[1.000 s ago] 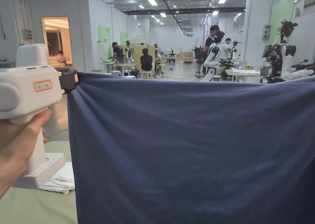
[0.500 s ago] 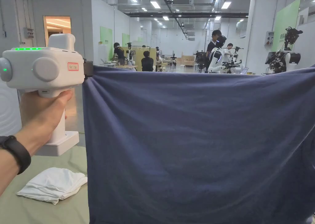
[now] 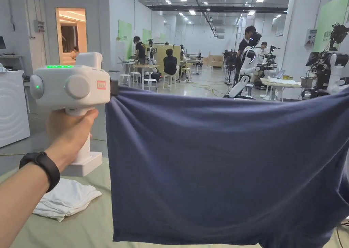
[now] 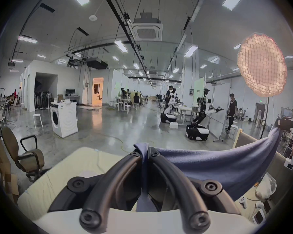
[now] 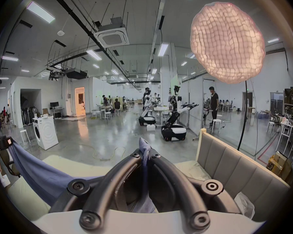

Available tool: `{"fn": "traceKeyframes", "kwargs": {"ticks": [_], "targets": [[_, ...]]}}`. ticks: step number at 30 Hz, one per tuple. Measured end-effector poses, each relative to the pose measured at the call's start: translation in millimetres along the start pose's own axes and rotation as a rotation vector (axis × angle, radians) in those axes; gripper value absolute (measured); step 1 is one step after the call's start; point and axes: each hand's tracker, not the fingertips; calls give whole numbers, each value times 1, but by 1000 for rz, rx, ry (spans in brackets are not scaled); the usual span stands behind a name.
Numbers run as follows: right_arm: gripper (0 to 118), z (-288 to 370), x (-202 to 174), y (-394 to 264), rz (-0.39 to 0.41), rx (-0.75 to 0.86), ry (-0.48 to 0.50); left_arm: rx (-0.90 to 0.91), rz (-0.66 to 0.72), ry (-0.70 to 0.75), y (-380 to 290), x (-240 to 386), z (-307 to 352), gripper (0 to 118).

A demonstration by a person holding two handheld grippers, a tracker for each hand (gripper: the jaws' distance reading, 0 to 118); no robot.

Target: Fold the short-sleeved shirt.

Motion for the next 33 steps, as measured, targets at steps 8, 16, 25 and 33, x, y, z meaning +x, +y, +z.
{"fn": "traceKeyframes", "kwargs": {"ticks": [8,16,25,33], "targets": [[5,-2,15,-151,-8,-180,51,-170,90,-83,-145,-14,6,7],[5,107,58,-266,-54,-235,66,-259,164,-161,-260,-29,113,7],[5,263,94,-388,-162,-392,32,-425,164,-151,-365,-43,236,7],[5,321,85,-437,-152,-548,3,-597,226,-94,-438,-69,280,7]]}}
